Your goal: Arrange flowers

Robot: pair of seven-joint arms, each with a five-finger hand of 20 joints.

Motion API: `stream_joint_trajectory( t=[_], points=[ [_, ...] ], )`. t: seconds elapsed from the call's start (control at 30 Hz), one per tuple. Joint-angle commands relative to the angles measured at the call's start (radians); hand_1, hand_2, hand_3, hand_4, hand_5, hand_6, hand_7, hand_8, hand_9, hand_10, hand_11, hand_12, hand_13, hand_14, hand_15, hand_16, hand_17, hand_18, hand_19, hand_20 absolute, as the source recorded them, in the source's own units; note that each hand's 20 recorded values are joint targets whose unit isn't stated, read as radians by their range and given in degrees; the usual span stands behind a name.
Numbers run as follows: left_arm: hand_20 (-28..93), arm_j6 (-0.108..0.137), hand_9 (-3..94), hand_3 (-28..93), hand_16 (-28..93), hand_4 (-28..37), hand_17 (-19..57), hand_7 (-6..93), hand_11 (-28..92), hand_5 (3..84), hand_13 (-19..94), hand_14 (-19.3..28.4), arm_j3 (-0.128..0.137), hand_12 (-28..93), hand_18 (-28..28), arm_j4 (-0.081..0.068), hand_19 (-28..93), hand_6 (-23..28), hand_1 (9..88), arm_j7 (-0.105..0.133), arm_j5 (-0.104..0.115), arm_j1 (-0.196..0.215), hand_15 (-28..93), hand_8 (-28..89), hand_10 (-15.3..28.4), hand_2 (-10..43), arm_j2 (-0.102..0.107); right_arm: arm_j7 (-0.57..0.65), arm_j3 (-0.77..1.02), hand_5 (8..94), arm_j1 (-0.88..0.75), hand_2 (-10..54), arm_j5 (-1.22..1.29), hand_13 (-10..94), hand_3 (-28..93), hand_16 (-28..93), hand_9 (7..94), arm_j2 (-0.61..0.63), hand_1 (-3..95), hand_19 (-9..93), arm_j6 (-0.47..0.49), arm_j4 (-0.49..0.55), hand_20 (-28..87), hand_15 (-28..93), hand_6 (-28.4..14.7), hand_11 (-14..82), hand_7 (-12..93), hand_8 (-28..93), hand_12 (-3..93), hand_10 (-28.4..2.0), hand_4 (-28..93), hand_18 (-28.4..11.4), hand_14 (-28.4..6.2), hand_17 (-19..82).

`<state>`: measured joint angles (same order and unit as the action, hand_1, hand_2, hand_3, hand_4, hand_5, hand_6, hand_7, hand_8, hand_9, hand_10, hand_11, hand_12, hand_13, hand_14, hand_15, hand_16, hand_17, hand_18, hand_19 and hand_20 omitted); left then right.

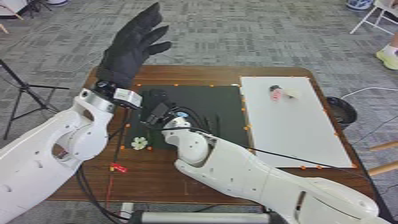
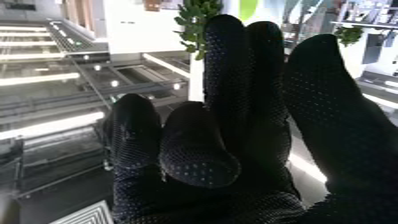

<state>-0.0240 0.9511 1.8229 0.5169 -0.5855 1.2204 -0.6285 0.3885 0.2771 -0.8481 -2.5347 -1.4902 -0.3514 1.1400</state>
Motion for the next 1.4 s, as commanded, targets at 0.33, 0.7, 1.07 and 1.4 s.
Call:
stream_joint_trajectory(
  t=[0.33, 0.7, 1.07, 1.4],
  points=[
    [-7, 0.01, 18.7, 65, 13, -25.5, -0.2, 10.1, 2, 22.9, 17, 9.2, 0.033, 26, 11.9, 0.01, 66, 0.5, 26.2, 0.011, 0.001, 0.033, 13, -4, 7.9, -4.5, -0.008, -0.016, 0.045, 64.3, -0.007, -9.5, 0.004, 79, 86, 27, 72.4, 0.053, 34.7, 93, 0.061, 0.066, 62, 84, 5.0, 26.9, 30, -17, 16.9, -8.2, -28, -22.0, -4.5, 47],
    [-6, 0.048, 19.5, 66, -11, -26.7, -9.8, 21.3, 30, 24.1, 18, 13.4, 0.227, 9, 20.8, 0.061, 55, 0.7, 25.8, -0.027, 0.001, 0.282, 54, -11, 9.8, -4.5, -0.015, -0.014, 0.253, 58.6, -0.093, -9.5, 0.19, 68, 56, 26, 63.8, 0.44, 47.2, 93, 0.161, 0.485, 52, 81, -1.0, 25.5, 25, -14, 20.6, -11.4, -28, -21.9, -9.0, 37],
    [11, 0.088, 18.4, 66, 3, -25.6, -11.0, 17.9, 18, 24.1, 16, 13.5, 0.39, 15, 19.2, 0.115, 38, 1.9, 27.1, -0.052, 0.006, 0.509, 28, -9, 10.2, -4.1, -0.016, -0.011, 0.59, 27.1, -0.267, -9.5, 0.252, 35, 79, 20, 28.0, 0.67, 21.9, 81, 0.47, 0.561, 55, 75, -8.4, 16.4, 12, -6, 24.3, -17.1, -28, -23.0, -15.7, 19],
    [11, 0.09, 18.5, 66, 5, -25.4, -10.9, 16.6, 15, 24.1, 16, 13.4, 0.405, 17, 19.1, 0.124, 36, 1.9, 27.4, -0.078, 0.002, 0.536, 25, -8, 10.1, -3.9, -0.027, 0.03, 0.57, 29.1, -0.237, -9.5, 0.189, 33, 81, 20, 29.5, 0.708, 21.8, 77, 0.398, 0.42, 56, 74, -7.5, 15.8, 14, -6, 25.1, -16.0, -28, -22.2, -14.8, 18]
  ],
)
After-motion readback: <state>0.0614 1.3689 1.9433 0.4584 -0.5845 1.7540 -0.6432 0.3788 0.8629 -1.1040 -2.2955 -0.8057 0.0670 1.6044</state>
